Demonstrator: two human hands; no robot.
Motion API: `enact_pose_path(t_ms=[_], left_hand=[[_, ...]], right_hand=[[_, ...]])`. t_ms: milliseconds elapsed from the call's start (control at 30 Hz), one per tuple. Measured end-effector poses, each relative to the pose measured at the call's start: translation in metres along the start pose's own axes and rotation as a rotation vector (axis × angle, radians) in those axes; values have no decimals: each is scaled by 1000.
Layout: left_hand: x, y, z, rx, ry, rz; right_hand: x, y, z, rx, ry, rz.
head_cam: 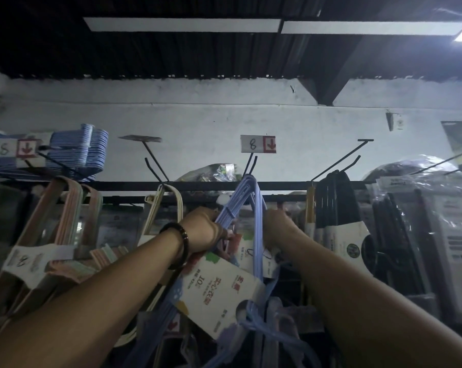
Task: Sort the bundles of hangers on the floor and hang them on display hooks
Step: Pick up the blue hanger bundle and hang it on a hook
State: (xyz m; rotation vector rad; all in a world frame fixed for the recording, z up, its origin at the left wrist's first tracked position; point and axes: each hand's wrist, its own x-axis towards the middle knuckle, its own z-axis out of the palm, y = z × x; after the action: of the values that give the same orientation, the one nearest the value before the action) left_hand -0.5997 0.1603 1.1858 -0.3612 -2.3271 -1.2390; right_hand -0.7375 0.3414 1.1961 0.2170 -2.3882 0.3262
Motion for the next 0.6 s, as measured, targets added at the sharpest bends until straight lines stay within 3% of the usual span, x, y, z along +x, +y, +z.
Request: enact_pose_path(t_ms=[133, 300, 367, 433, 533, 600], left_hand=[[-7, 5, -4, 24, 10, 1], [-12, 9, -5, 27, 9, 16], [-11, 9, -4, 20, 17, 13], [-8, 8, -4, 9, 42, 26], [-3, 10, -3, -61, 67, 21], [2, 14, 2, -80, 59, 17]], right_hand=[[-12, -4, -26, 14, -132, 1], [-43, -11, -81, 291, 75, 29], [-64, -20, -102, 562, 113, 31], [-89, -27, -117, 743, 44, -7], [-107, -35, -120, 685, -144, -98], [-103, -39, -118, 412, -141, -162]])
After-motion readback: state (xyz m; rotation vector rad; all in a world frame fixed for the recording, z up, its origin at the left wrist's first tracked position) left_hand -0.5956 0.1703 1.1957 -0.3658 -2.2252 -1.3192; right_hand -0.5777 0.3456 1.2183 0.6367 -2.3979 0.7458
